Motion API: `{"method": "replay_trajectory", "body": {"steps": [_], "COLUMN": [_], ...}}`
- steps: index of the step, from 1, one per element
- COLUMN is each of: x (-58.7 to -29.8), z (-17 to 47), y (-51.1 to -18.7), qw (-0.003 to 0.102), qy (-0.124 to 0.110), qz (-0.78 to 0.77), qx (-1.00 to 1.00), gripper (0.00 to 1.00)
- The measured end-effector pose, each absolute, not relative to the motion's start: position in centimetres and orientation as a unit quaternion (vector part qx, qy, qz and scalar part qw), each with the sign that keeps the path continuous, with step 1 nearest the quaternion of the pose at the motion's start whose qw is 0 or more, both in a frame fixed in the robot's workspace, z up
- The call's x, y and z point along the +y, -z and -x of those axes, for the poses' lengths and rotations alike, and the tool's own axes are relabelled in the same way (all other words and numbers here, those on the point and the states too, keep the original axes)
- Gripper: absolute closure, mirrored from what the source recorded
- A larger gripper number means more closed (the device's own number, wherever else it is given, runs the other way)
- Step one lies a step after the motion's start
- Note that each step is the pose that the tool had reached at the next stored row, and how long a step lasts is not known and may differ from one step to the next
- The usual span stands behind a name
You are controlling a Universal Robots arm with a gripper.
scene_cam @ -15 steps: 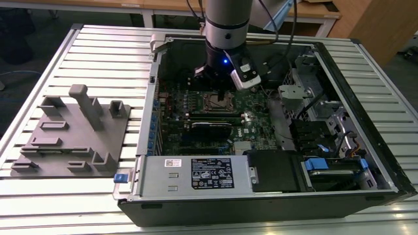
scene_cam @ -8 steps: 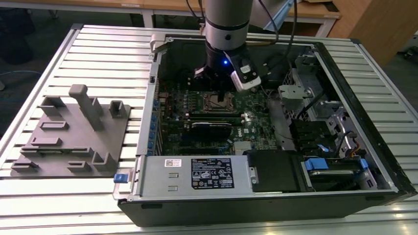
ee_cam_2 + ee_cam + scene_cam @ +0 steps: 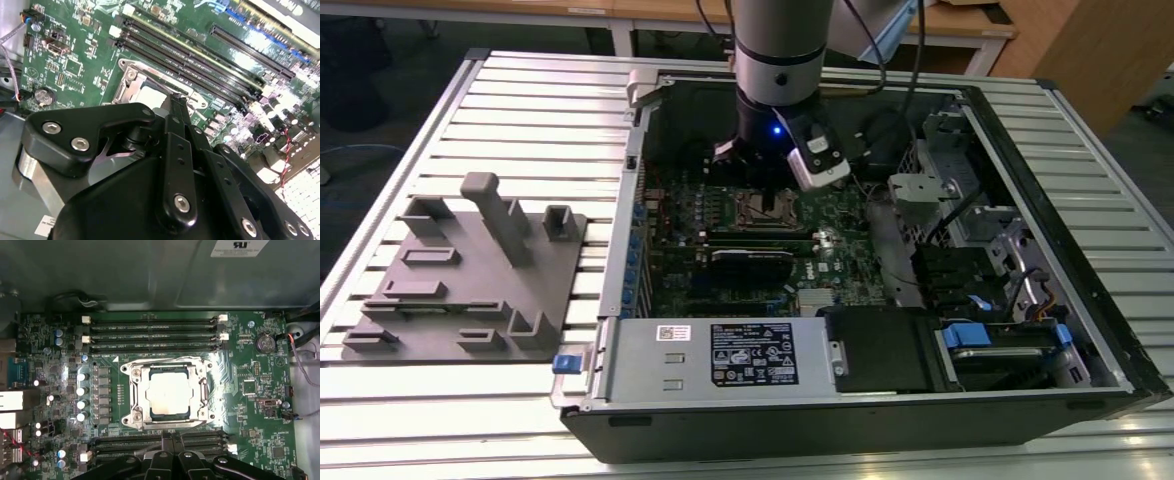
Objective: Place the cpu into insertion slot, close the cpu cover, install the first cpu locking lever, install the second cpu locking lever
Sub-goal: 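Install the second cpu locking lever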
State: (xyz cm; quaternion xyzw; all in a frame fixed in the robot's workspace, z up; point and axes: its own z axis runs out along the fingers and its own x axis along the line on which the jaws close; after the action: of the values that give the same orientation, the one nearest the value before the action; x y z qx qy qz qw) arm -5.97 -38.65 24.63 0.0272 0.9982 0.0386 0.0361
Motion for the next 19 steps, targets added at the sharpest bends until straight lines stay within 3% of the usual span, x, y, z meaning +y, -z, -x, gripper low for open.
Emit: {"method": "replay_trajectory", "body": {"steps": [19], "x": [-38.8], "z": [7.2], "y": [-24.1], "qw": [0.037], "qy": [-0.038], "qz": [-0.027], "qx": [0.998], "gripper": [0.89]}}
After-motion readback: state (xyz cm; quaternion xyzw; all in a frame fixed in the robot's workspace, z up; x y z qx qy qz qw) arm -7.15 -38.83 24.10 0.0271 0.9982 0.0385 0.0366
